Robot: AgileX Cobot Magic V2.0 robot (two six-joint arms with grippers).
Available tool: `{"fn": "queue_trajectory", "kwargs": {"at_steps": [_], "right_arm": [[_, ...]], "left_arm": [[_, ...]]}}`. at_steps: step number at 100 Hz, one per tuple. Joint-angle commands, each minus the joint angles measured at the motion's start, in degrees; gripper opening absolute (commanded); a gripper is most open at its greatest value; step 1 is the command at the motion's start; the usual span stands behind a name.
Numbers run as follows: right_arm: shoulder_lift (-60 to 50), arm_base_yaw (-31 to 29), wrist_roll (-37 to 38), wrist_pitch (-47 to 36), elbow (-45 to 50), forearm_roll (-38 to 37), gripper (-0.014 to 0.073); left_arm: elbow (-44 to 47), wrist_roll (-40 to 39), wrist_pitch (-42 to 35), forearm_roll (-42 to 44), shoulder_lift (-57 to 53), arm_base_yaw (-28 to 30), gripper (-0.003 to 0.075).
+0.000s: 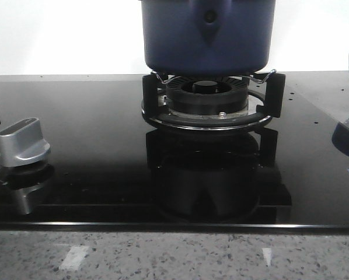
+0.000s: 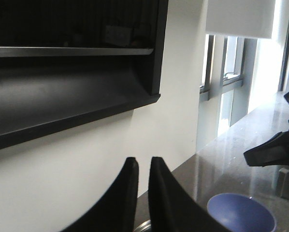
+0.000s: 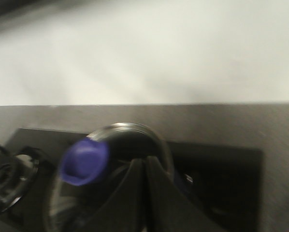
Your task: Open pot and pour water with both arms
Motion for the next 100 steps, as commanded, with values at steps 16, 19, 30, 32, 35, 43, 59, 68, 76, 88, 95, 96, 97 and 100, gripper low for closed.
{"fn": "queue_trajectory", "kwargs": {"at_steps": [16,19,30,32,35,43,59,68,76,88,95,96,97,100], "right_arm": [[-11.5,4.4,-17.8,-12.9,9.8,9.4,-0.0064],[-13.3,4.4,-18.9,-14.4,12.1,9.4,-0.0064],[-21.2,4.4,-22.2,-20.0,19.9,9.4,-0.0065],[-22.7,4.4,-22.9,-21.0,21.6,9.4,-0.0065],[-24.8,4.4,-23.5,-22.2,24.2,9.4,-0.0065],[-30.8,4.4,-24.0,-23.4,29.8,9.4,-0.0065],[-43.2,4.4,-24.0,-22.6,41.6,9.4,-0.0065],[-49.8,4.4,-24.0,-21.8,47.4,9.4,-0.0065],[-55.4,4.4,-24.0,-21.7,51.3,9.4,-0.0065],[-60.8,4.4,-24.0,-22.1,55.1,9.4,-0.0065],[-62.5,4.4,-24.0,-22.4,56.4,9.4,-0.0065],[-62.6,4.4,-24.0,-22.4,56.6,9.4,-0.0065],[-62.8,4.4,-24.0,-22.4,56.5,9.4,-0.0065],[-63.0,4.4,-24.0,-22.2,56.9,9.4,-0.0066]], "left_arm": [[8.7,-0.5,-20.0,4.0,-16.7,2.6,-0.0020],[11.5,1.2,-23.0,2.8,-19.8,2.6,-0.0020],[20.4,8.1,-26.7,-1.4,-28.3,2.6,-0.0020],[22.3,8.7,-26.7,-1.4,-30.0,2.6,-0.0020],[24.9,9.1,-26.7,-1.4,-32.6,2.6,-0.0020],[33.5,8.9,-28.1,-2.7,-38.0,2.1,-0.0020],[50.3,8.9,-31.7,-6.3,-48.9,2.1,-0.0020],[57.9,9.0,-32.1,-6.3,-55.7,2.1,-0.0020],[62.8,8.9,-32.1,-6.3,-61.3,2.1,-0.0020],[68.3,8.9,-31.7,-10.1,-69.5,2.1,-0.0020],[70.3,8.9,-31.6,-12.3,-73.5,2.1,-0.0020],[70.6,8.9,-31.6,-12.4,-74.1,2.1,-0.0020],[70.7,8.9,-31.6,-12.4,-74.4,2.1,-0.0020],[71.1,8.9,-31.6,-12.4,-75.6,2.1,-0.0020]]}}
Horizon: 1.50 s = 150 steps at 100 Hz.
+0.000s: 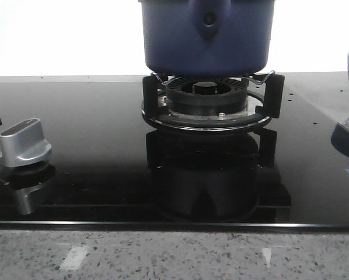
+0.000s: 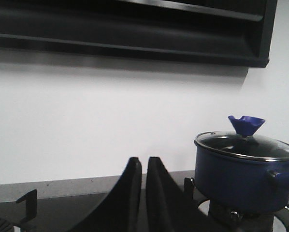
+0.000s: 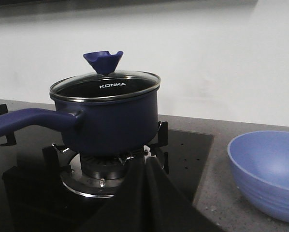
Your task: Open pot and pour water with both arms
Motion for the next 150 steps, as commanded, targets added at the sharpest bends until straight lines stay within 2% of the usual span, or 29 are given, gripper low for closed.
{"fn": "queue_trajectory", "kwargs": {"at_steps": [1,81,90,94,99,109,116,123,137,150], "right_arm": [[-0.6,0.1,-0.7,-2.5,-0.3,1.7,-0.0066],[-0.6,0.1,-0.7,-1.3,1.4,2.4,-0.0067],[-0.6,0.1,-0.7,-1.3,1.4,2.4,-0.0067],[-0.6,0.1,-0.7,-1.3,1.4,2.4,-0.0067],[-0.6,0.1,-0.7,-1.3,1.4,2.4,-0.0067],[-0.6,0.1,-0.7,-1.3,1.4,2.4,-0.0067],[-0.6,0.1,-0.7,-1.3,1.4,2.4,-0.0067],[-0.6,0.1,-0.7,-1.3,1.4,2.4,-0.0067],[-0.6,0.1,-0.7,-1.3,1.4,2.4,-0.0067],[-0.6,0.1,-0.7,-1.3,1.4,2.4,-0.0067]], "left_arm": [[0.1,0.0,0.3,-3.9,-2.9,-0.4,-0.0020],[0.7,0.0,0.9,-3.9,-4.8,-0.4,-0.0020],[0.7,-1.2,-0.3,1.8,-4.8,-0.3,-0.0020],[0.7,-7.2,-2.6,5.9,-4.6,-0.3,-0.0020],[0.7,-18.7,-6.7,14.9,-4.4,-0.2,-0.0020],[0.8,-46.3,-11.2,43.0,-4.2,-0.2,-0.0020],[1.0,-62.3,-11.5,61.2,-4.2,-0.2,-0.0020],[2.6,-74.5,-13.0,73.3,-4.2,-0.4,-0.0020],[8.4,-87.4,-20.0,83.0,-4.2,-0.4,-0.0020],[13.8,-89.8,-25.2,86.5,-4.9,-1.3,-0.0020]]}}
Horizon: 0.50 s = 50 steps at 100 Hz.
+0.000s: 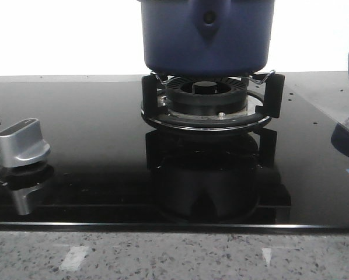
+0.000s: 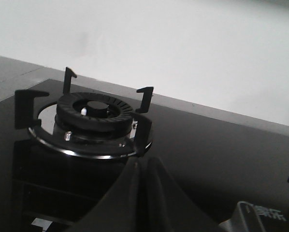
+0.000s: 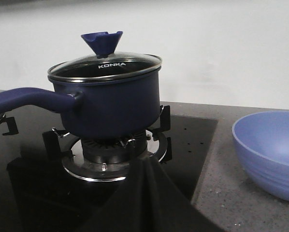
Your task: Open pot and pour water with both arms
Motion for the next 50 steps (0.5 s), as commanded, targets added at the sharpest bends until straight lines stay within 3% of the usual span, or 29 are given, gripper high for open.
{"fn": "queue_trajectory", "kwargs": {"at_steps": [1,19,50], "right_arm": [[0.6,0.1,-0.7,-1.8,-1.5,1.8,-0.0067],[0.6,0.1,-0.7,-1.9,-1.5,1.8,-0.0067],[0.6,0.1,-0.7,-1.8,-1.5,1.8,-0.0067]], "left_arm": [[1.2,-3.0,-8.1,3.6,-1.5,-1.4,-0.0020],[2.8,-3.0,-10.0,8.0,-1.5,-5.4,-0.0020],[2.9,-3.0,-6.7,6.8,-1.5,-4.5,-0.0020]]}}
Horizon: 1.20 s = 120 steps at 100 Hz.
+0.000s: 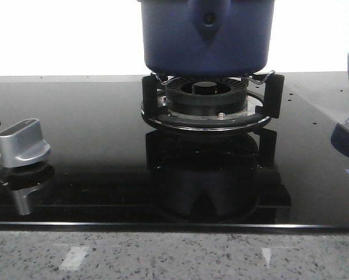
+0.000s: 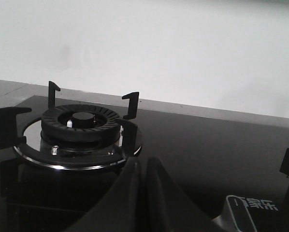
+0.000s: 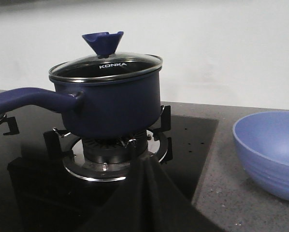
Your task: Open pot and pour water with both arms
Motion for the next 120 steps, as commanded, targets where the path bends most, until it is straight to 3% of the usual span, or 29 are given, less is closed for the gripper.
{"fn": "queue_trajectory", "kwargs": {"at_steps": [1,100,111,120], "right_arm": [[0.6,0.1,-0.7,-1.9,-1.5,1.7,-0.0067],[0.6,0.1,-0.7,-3.1,-1.5,1.7,-0.0067],[0.6,0.1,1.3,-4.5,-1.5,-7.1,-0.0067],[0.6,0.1,21.0,-9.3,-1.2,-24.7,-0.0067]], "left_arm": [[1.9,-0.7,-2.8,-1.1,-1.5,0.2,-0.0020],[1.8,-0.7,-1.6,-1.6,-1.5,0.2,-0.0020],[1.8,-0.7,-1.6,-1.6,-1.5,0.2,-0.0020],[1.8,-0.7,-1.6,-1.6,-1.5,0.2,-0.0020]]}}
